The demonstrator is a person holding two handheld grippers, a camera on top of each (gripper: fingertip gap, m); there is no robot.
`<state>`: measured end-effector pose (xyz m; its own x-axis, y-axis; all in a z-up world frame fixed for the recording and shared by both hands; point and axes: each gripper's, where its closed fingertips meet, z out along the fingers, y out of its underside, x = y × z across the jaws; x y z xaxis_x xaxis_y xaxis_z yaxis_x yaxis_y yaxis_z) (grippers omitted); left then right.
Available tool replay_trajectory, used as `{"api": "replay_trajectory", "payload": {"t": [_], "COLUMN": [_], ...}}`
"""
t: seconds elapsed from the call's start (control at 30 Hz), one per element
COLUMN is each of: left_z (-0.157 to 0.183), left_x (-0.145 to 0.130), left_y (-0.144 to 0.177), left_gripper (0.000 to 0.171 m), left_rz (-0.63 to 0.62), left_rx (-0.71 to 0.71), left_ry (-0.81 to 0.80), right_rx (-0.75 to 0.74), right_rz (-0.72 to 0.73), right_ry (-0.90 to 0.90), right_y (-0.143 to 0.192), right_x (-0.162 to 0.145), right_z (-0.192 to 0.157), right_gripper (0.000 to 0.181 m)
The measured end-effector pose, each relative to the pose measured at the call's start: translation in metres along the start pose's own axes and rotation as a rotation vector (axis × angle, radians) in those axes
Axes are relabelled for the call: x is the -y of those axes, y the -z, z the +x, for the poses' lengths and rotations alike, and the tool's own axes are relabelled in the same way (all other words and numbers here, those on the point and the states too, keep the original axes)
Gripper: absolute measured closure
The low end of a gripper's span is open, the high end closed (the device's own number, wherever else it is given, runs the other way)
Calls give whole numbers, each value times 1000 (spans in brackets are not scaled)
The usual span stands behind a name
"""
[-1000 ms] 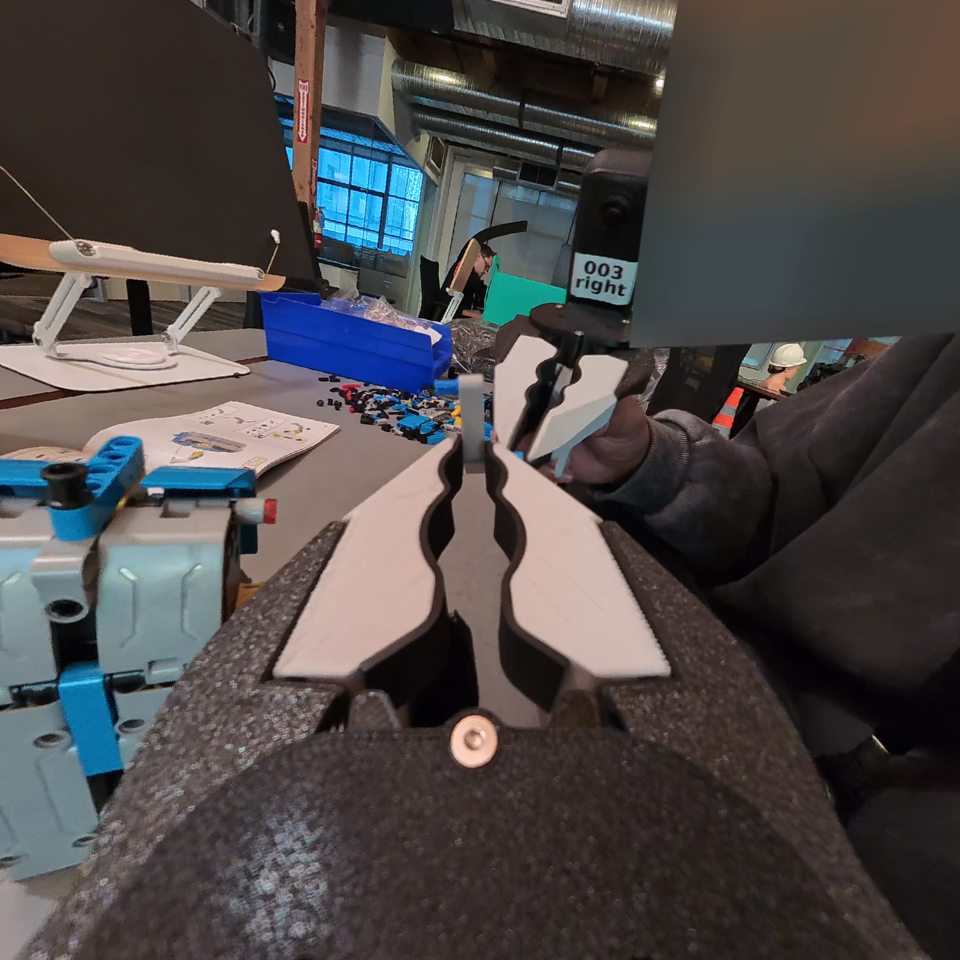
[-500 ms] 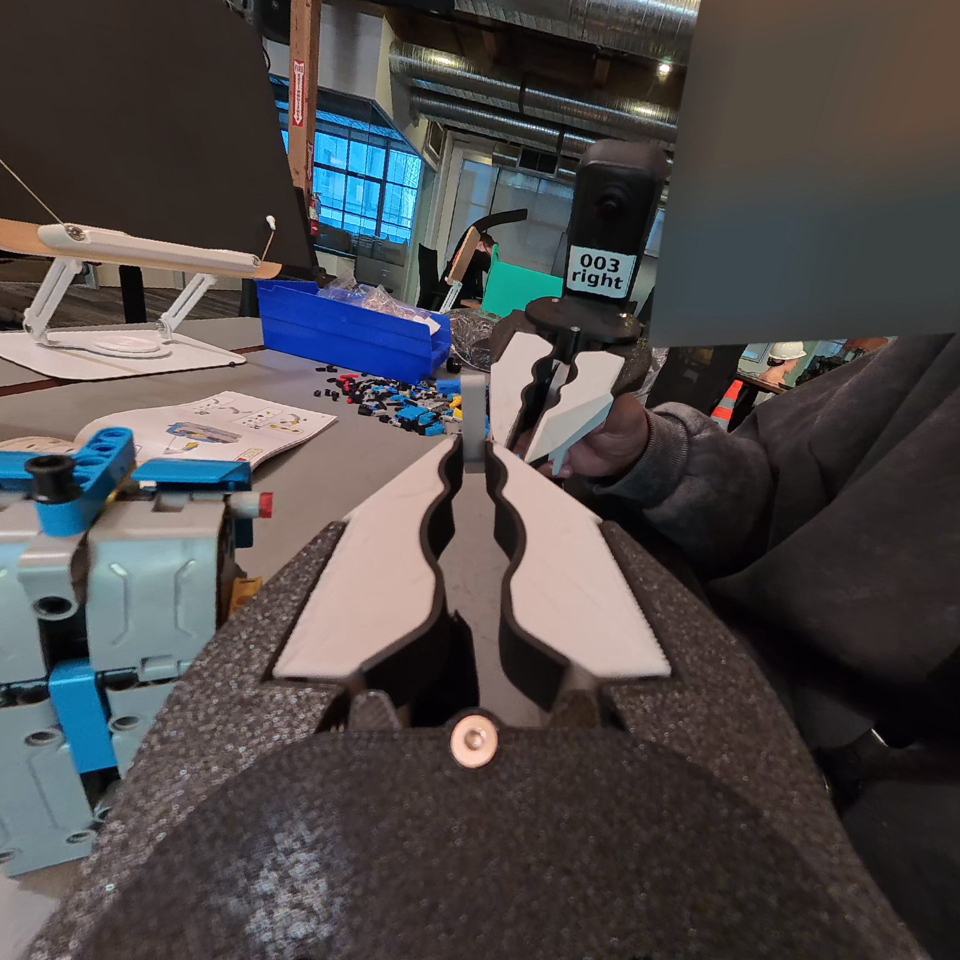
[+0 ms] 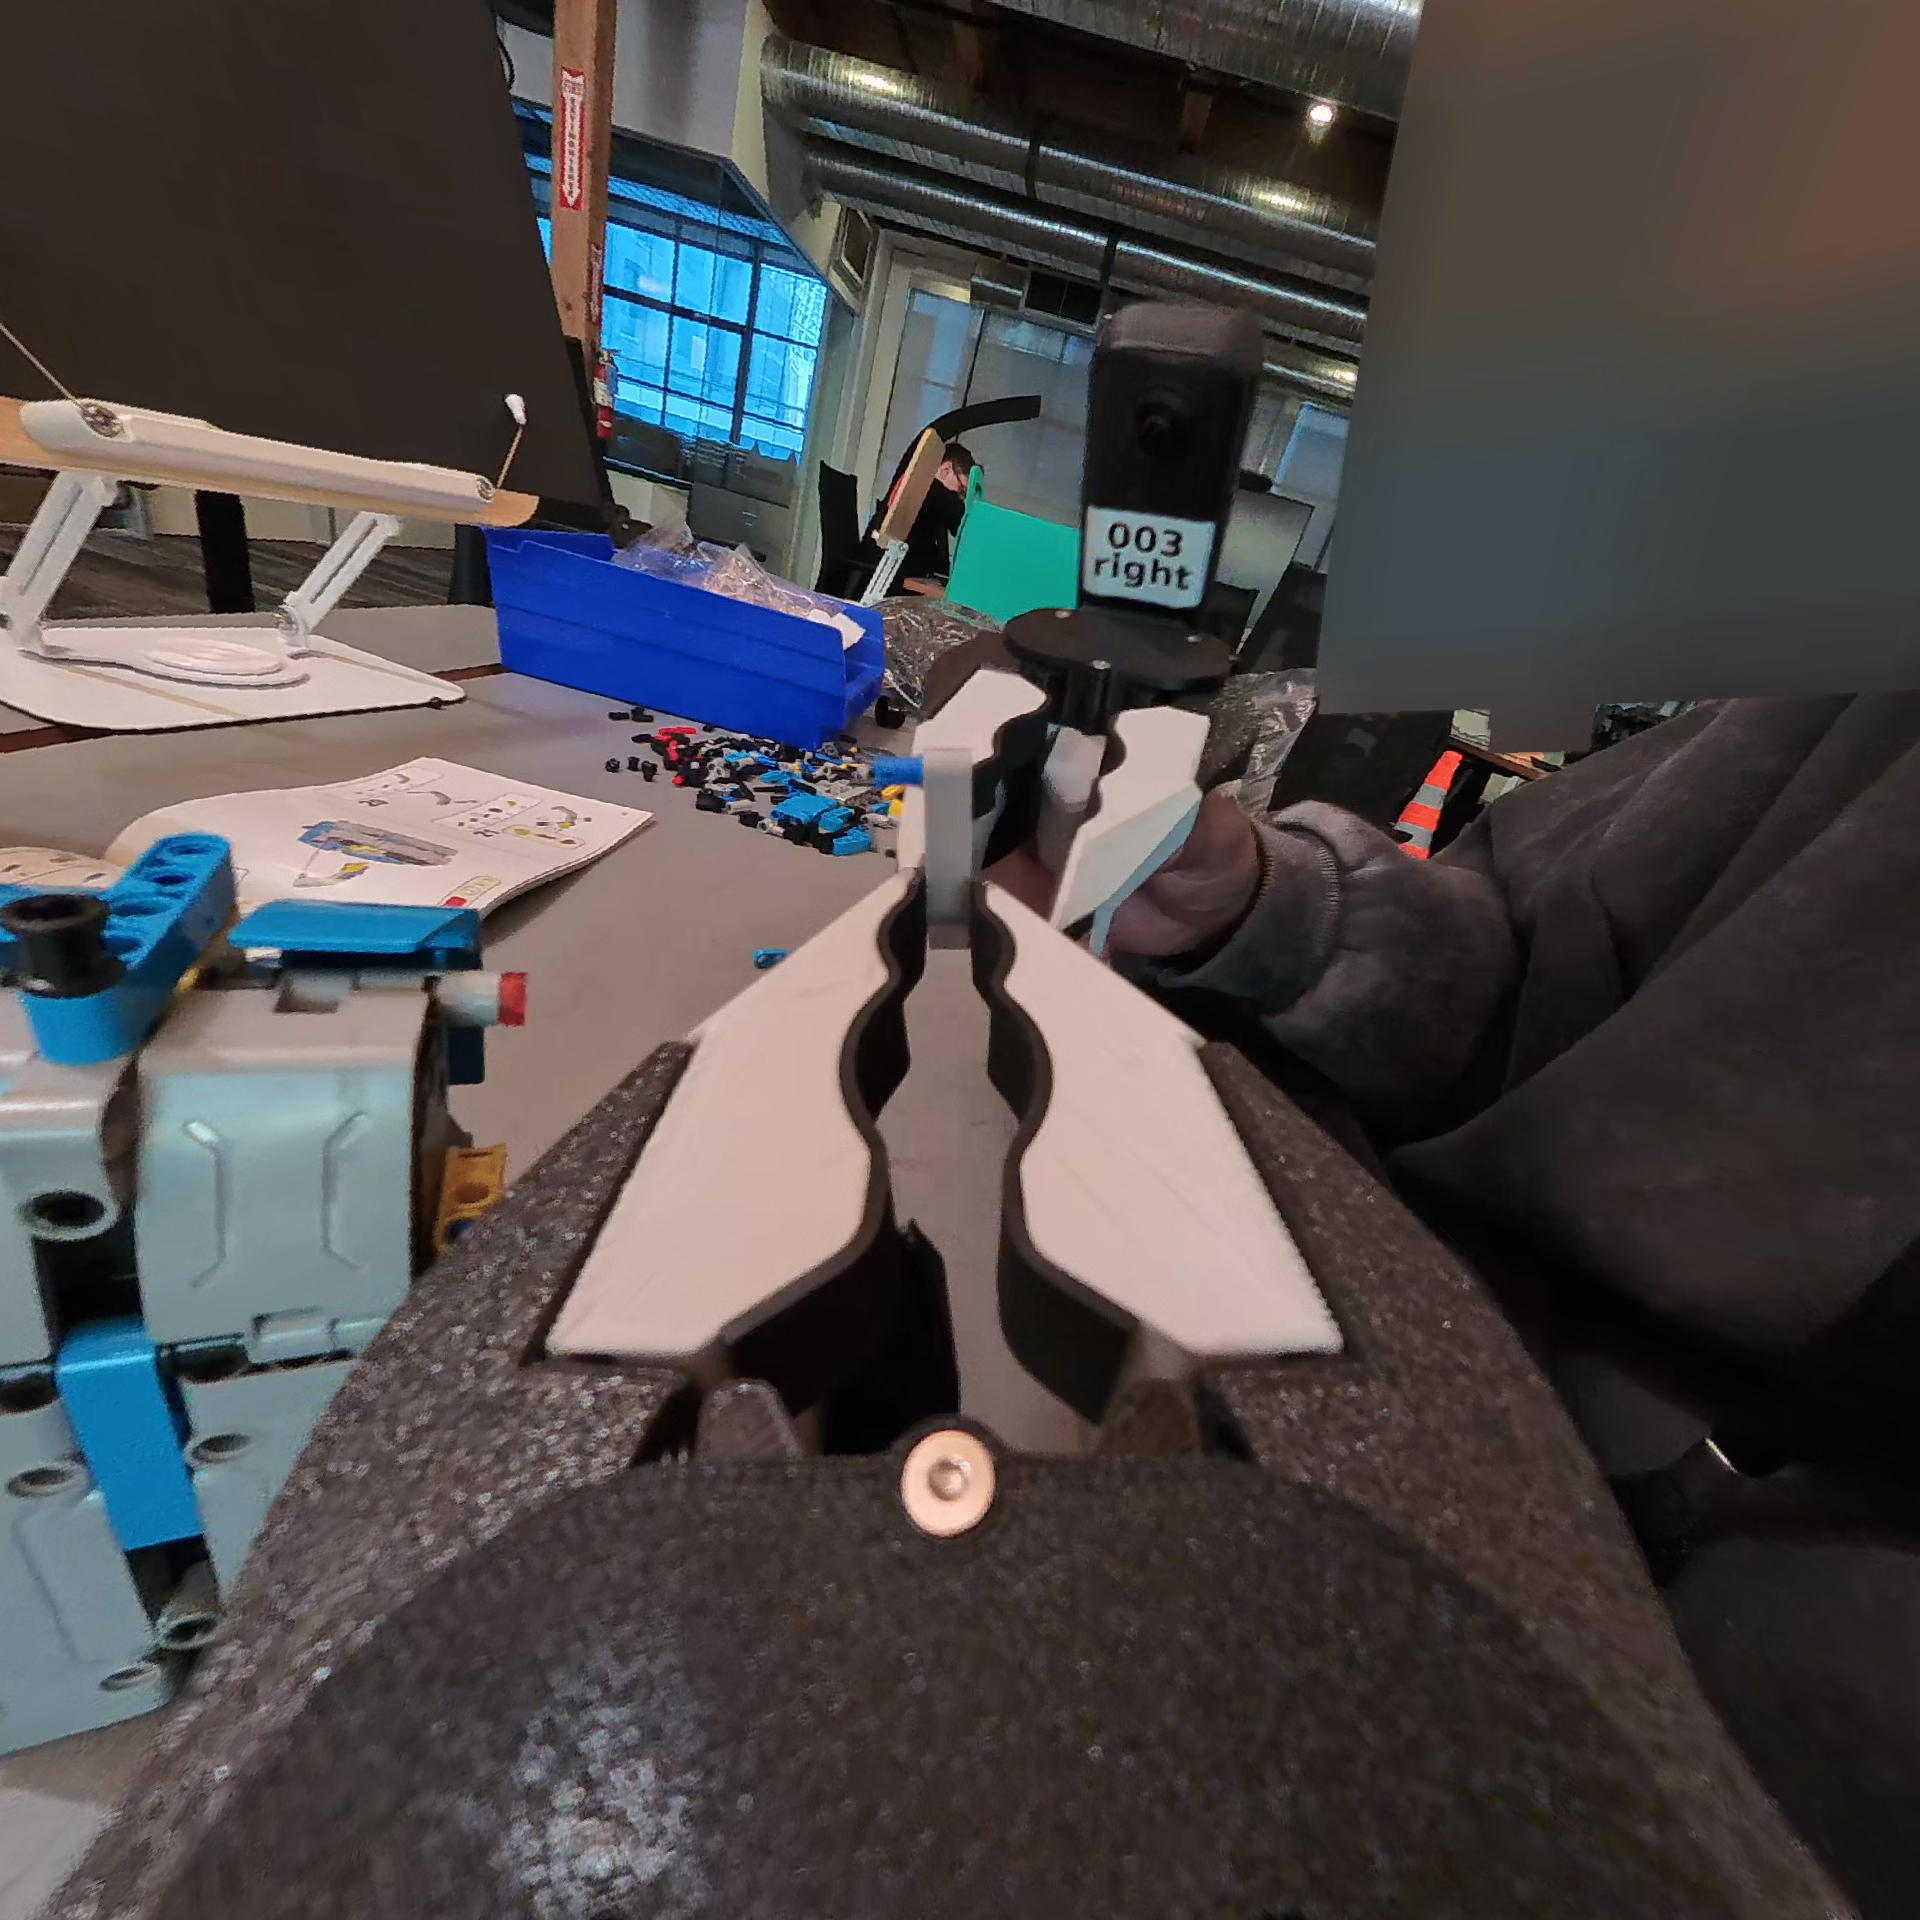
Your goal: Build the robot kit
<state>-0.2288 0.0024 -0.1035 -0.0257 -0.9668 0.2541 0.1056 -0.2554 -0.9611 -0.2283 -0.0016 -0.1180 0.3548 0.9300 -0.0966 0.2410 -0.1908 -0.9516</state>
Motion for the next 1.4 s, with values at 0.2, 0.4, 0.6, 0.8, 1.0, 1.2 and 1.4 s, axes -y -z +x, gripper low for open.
{"api": "replay_trajectory", "payload": {"t": [0.2,0.4,0.6,0.8,1.0,1.2,1.4], "left_z": [16,22,25,24,26,23,20], "left_x": [0,0,0,0,4,4,4], "left_y": [-1,-1,-1,-1,0,0,0], "left_gripper": [165,165,165,165,165,164,164], "left_rz": [-8,-5,-4,-2,26,26,21], "left_rx": [-96,-170,-160,-144,-133,-115,-104], "left_ry": [-14,48,-16,-45,-95,-97,-79], "right_rx": [171,202,222,213,189,-217,-303], "right_rz": [25,25,18,24,42,-327,-432], "right_ry": [-61,-46,-71,-75,-77,-97,-251], "right_y": [1,4,5,5,15,66,46], "right_x": [-2,-1,-1,-1,2,-69,-112], "right_z": [-20,-27,-28,-27,-18,74,88], "right_gripper": [158,159,160,161,143,141,149]}}
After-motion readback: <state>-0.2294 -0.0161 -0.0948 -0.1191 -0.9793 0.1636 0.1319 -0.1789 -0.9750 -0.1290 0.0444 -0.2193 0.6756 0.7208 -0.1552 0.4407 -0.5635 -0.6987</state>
